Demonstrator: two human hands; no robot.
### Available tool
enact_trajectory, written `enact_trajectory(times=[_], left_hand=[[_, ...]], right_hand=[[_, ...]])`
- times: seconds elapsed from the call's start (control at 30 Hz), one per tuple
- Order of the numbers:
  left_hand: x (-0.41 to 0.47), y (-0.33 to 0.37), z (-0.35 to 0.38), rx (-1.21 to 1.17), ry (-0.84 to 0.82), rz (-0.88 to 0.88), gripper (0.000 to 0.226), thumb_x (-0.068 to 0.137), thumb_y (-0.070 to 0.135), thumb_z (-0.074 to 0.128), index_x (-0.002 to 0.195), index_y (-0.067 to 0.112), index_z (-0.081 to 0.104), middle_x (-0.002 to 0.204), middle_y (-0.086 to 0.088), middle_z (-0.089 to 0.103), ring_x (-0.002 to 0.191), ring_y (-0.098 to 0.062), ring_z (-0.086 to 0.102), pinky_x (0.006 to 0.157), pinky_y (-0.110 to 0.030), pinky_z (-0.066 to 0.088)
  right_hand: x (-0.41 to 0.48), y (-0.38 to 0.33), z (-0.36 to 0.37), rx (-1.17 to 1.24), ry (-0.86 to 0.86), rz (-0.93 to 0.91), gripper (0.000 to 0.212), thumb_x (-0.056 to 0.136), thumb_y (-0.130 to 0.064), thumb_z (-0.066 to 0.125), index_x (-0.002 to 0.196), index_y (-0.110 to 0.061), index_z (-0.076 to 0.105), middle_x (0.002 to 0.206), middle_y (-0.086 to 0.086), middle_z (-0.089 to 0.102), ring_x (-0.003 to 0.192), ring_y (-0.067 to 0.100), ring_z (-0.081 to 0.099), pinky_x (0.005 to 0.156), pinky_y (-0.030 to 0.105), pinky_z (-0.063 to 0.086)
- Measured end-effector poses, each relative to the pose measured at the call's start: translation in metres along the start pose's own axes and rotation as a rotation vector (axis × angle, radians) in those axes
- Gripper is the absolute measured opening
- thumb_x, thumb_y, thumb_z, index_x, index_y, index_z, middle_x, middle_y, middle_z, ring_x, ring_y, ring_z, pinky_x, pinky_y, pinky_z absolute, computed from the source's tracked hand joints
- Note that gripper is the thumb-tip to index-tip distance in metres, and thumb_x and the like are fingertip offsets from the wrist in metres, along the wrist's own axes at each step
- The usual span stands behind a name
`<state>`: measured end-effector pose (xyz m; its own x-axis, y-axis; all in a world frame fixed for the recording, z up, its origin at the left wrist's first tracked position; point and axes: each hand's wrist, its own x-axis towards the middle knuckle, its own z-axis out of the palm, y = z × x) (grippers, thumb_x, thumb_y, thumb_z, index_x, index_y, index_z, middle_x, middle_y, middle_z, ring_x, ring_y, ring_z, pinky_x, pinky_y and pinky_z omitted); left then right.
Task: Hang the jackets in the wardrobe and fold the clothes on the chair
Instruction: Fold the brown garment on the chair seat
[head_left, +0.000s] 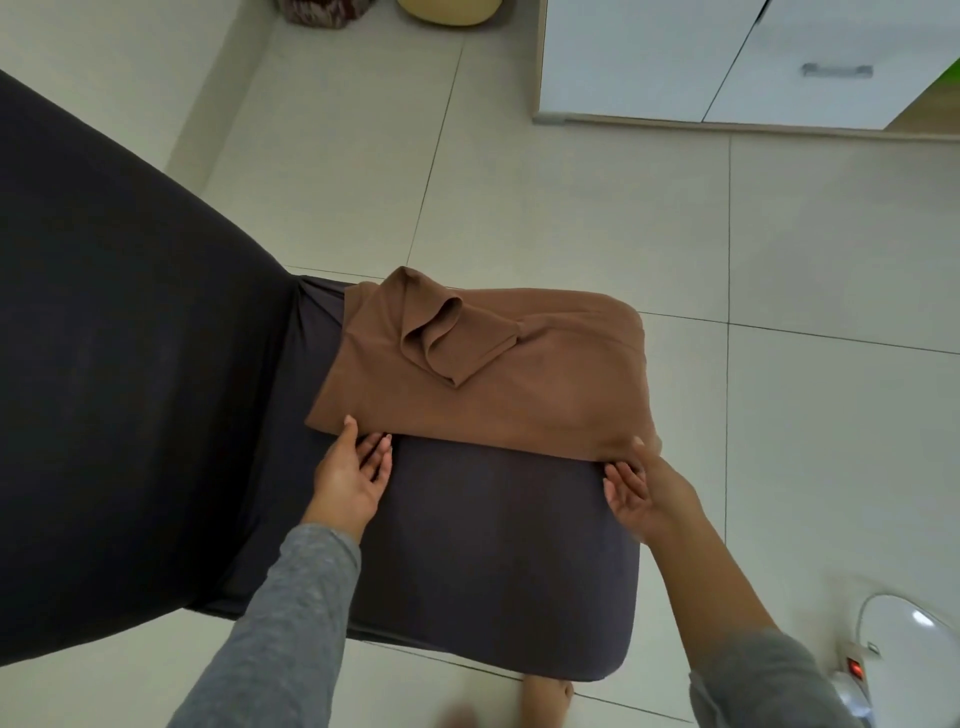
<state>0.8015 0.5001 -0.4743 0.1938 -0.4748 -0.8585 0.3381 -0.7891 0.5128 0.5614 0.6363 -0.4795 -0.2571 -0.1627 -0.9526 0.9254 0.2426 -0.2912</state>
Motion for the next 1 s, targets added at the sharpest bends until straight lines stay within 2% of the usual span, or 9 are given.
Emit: enact_trajectory(times=[0.1, 0.17, 0.23, 0.33, 0.4, 0.53, 0.67, 0.87, 1.0], left_hand=[[0.003, 0.006, -0.002, 0.018, 0.023, 0.067, 0.035, 0.098, 0.027, 0.048, 0.130, 0.011, 0.048, 0.102, -0.004, 0.055, 0.081, -0.012, 0.058, 0.085, -0.025, 0.046], [0.002, 0.012, -0.003, 0.020, 0.027, 0.132, 0.032, 0.099, 0.023, 0.047, 0.129, 0.011, 0.048, 0.113, -0.007, 0.052, 0.089, -0.015, 0.060, 0.087, -0.027, 0.046], [-0.002, 0.015, -0.005, 0.029, 0.027, 0.204, 0.023, 0.100, 0.024, 0.046, 0.120, 0.013, 0.050, 0.111, -0.005, 0.054, 0.087, -0.014, 0.061, 0.083, -0.026, 0.048], [-0.013, 0.014, -0.010, 0.048, 0.055, 0.299, 0.014, 0.099, 0.026, 0.046, 0.092, 0.017, 0.054, 0.093, 0.003, 0.057, 0.079, -0.006, 0.059, 0.074, -0.019, 0.048], [-0.021, 0.013, -0.018, 0.070, 0.063, 0.350, 0.019, 0.099, 0.028, 0.047, 0.083, 0.021, 0.053, 0.089, 0.005, 0.057, 0.080, -0.005, 0.057, 0.080, -0.020, 0.047], [-0.034, 0.010, -0.046, 0.057, 0.054, 0.384, 0.019, 0.099, 0.028, 0.046, 0.084, 0.022, 0.055, 0.093, 0.005, 0.058, 0.092, -0.008, 0.056, 0.090, -0.024, 0.045], [-0.040, -0.004, -0.081, 0.012, 0.088, 0.357, 0.017, 0.100, 0.025, 0.045, 0.090, 0.014, 0.055, 0.095, 0.003, 0.056, 0.103, -0.014, 0.053, 0.093, -0.026, 0.045], [-0.033, -0.027, -0.125, -0.009, 0.165, 0.269, 0.025, 0.099, 0.026, 0.048, 0.115, 0.007, 0.053, 0.110, -0.006, 0.055, 0.106, -0.016, 0.052, 0.094, -0.024, 0.044], [-0.020, -0.032, -0.137, 0.196, 0.148, 0.259, 0.018, 0.098, 0.023, 0.049, 0.092, 0.006, 0.054, 0.089, -0.006, 0.060, 0.097, -0.020, 0.058, 0.090, -0.028, 0.046]], right_hand=[[0.000, -0.005, 0.008, 0.024, 0.003, 0.002, 0.032, 0.092, -0.023, 0.059, 0.120, -0.010, 0.053, 0.093, 0.001, 0.057, 0.089, 0.014, 0.059, 0.081, 0.025, 0.046], [-0.004, -0.010, 0.013, 0.107, -0.020, -0.020, 0.012, 0.096, -0.019, 0.052, 0.105, -0.012, 0.056, 0.114, 0.002, 0.059, 0.097, 0.014, 0.058, 0.091, 0.025, 0.042], [-0.012, -0.009, 0.014, 0.194, -0.036, -0.081, 0.009, 0.097, -0.013, 0.048, 0.094, -0.012, 0.056, 0.128, 0.005, 0.055, 0.097, 0.014, 0.057, 0.097, 0.026, 0.041], [-0.028, 0.002, 0.007, 0.284, -0.049, -0.184, 0.012, 0.097, -0.004, 0.045, 0.093, -0.008, 0.055, 0.128, 0.008, 0.055, 0.116, 0.018, 0.054, 0.104, 0.030, 0.040], [-0.039, 0.010, 0.001, 0.309, -0.076, -0.241, 0.014, 0.097, -0.002, 0.044, 0.090, -0.008, 0.055, 0.120, 0.007, 0.058, 0.107, 0.016, 0.057, 0.101, 0.029, 0.042], [-0.054, 0.038, -0.019, 0.236, -0.138, -0.364, 0.016, 0.097, -0.005, 0.045, 0.084, -0.006, 0.053, 0.091, 0.001, 0.061, 0.090, 0.011, 0.060, 0.090, 0.026, 0.049], [-0.056, 0.077, -0.041, 0.093, -0.027, -0.453, 0.036, 0.095, -0.009, 0.052, 0.066, -0.015, 0.032, 0.067, 0.000, 0.037, 0.066, 0.011, 0.043, 0.069, 0.022, 0.041], [-0.057, 0.132, -0.067, -0.220, 0.166, -0.502, 0.039, 0.090, -0.020, 0.061, 0.063, -0.016, 0.032, 0.063, 0.001, 0.030, 0.064, 0.014, 0.029, 0.059, 0.028, 0.023], [-0.058, 0.145, -0.068, -0.351, 0.268, -0.573, 0.028, 0.090, -0.019, 0.060, 0.067, -0.009, 0.047, 0.068, 0.002, 0.049, 0.069, 0.015, 0.043, 0.062, 0.028, 0.033]])
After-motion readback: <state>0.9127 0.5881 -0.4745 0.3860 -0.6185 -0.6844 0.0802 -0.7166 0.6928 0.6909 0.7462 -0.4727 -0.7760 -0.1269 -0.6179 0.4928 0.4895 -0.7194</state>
